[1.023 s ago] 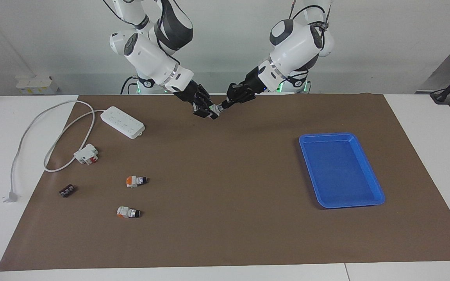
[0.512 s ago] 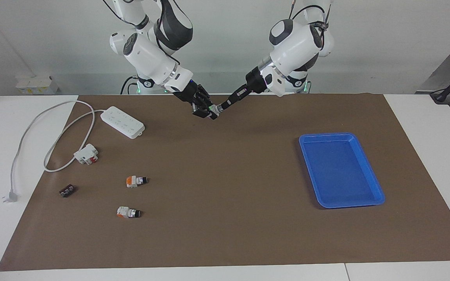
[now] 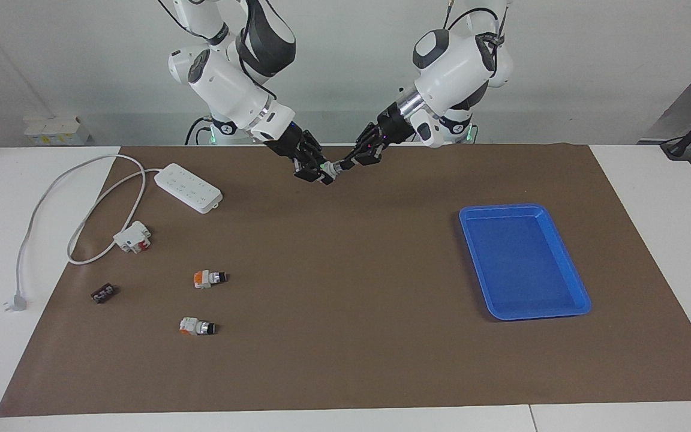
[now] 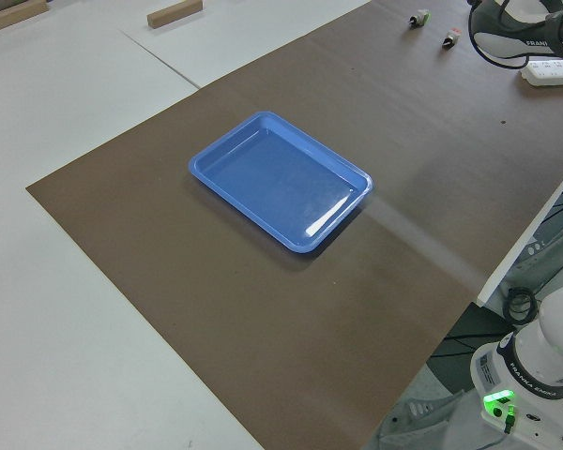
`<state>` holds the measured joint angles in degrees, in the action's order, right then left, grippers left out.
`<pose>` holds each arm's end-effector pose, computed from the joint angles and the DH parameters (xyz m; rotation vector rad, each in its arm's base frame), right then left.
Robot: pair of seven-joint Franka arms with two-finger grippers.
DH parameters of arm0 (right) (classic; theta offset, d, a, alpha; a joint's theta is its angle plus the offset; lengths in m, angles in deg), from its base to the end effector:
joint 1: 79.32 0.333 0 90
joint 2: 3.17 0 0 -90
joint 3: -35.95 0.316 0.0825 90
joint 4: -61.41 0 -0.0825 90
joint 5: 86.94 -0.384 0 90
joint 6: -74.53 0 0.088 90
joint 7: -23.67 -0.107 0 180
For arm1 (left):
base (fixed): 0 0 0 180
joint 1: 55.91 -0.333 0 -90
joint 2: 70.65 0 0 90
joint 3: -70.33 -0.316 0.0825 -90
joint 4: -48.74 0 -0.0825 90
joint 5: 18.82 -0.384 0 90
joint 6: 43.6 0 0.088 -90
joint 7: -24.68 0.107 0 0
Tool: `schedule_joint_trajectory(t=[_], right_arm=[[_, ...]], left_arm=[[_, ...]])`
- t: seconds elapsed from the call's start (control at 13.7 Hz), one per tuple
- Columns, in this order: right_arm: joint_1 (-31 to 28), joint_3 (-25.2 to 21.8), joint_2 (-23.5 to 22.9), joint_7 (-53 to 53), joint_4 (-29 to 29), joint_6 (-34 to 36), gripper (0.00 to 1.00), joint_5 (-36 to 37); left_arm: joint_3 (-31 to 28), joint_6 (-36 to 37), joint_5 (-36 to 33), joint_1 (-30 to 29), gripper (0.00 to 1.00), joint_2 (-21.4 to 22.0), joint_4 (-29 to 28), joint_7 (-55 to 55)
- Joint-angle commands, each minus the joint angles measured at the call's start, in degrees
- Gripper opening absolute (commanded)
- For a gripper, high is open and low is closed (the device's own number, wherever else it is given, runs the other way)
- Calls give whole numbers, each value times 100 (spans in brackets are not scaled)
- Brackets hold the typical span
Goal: Turn and place switch with both arms
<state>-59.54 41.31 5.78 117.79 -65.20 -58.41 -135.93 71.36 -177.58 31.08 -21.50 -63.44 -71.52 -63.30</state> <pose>0.4704 0.2378 0.4778 -1.8513 -1.8387 -0.8058 0.4412 -0.3294 0.5191 1.8392 1.5930 -0.6087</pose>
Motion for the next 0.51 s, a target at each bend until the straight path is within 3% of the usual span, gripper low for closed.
schedule_joint_trajectory(t=[0.0, 0.44], right_arm=[[-27, 71, 98, -60, -56, 155, 0, -155], [-18, 71, 98, -69, -65, 155, 0, -155]], left_arm=[[-85, -400, -33, 56, 0, -9, -41, -798], [-94, -471, -51, 21, 0, -9, -76, -2300]])
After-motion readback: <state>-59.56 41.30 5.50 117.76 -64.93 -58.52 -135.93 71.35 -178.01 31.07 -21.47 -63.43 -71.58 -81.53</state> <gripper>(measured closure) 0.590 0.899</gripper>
